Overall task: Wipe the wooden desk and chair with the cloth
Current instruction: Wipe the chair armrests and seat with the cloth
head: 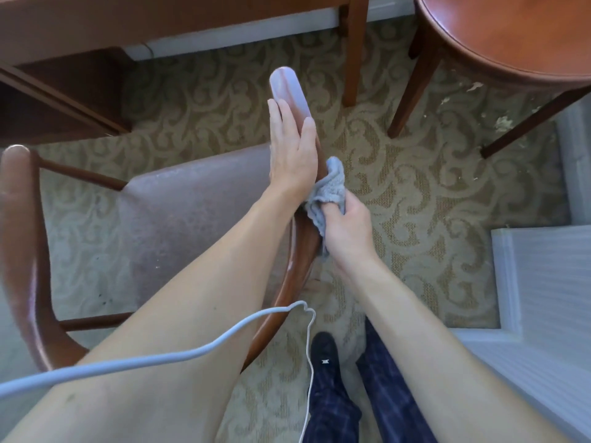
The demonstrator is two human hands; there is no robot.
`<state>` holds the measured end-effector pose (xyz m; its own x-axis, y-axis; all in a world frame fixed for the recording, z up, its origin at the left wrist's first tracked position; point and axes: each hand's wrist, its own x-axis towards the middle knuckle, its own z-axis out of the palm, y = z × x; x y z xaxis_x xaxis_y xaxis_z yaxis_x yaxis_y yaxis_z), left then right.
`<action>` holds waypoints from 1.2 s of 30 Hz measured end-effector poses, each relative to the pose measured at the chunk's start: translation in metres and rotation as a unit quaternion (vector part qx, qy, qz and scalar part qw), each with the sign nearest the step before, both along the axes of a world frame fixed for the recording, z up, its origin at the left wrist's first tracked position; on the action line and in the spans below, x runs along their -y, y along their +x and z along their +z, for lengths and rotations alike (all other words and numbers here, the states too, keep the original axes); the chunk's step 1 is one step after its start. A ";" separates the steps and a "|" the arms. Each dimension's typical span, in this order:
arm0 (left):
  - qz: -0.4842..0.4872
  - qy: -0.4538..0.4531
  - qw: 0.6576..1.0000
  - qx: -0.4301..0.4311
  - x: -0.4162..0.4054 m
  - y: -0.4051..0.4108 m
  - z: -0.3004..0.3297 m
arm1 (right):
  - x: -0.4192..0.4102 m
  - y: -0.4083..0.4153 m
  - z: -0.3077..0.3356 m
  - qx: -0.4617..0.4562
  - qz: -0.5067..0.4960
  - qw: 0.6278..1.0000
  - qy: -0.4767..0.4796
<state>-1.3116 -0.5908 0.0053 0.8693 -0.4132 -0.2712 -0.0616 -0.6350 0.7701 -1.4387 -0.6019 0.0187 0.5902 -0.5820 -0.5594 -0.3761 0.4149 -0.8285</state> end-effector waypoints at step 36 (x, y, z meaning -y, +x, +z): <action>-0.119 0.153 0.976 -0.096 -0.310 -0.133 0.069 | -0.183 -0.105 0.032 -0.076 0.087 0.992 -0.058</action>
<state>-1.4442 -0.2808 0.0743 0.6796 -0.4708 -0.5626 -0.1082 -0.8228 0.5579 -1.5437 -0.4190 0.0508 0.6014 -0.5438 -0.5853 -0.5583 0.2380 -0.7948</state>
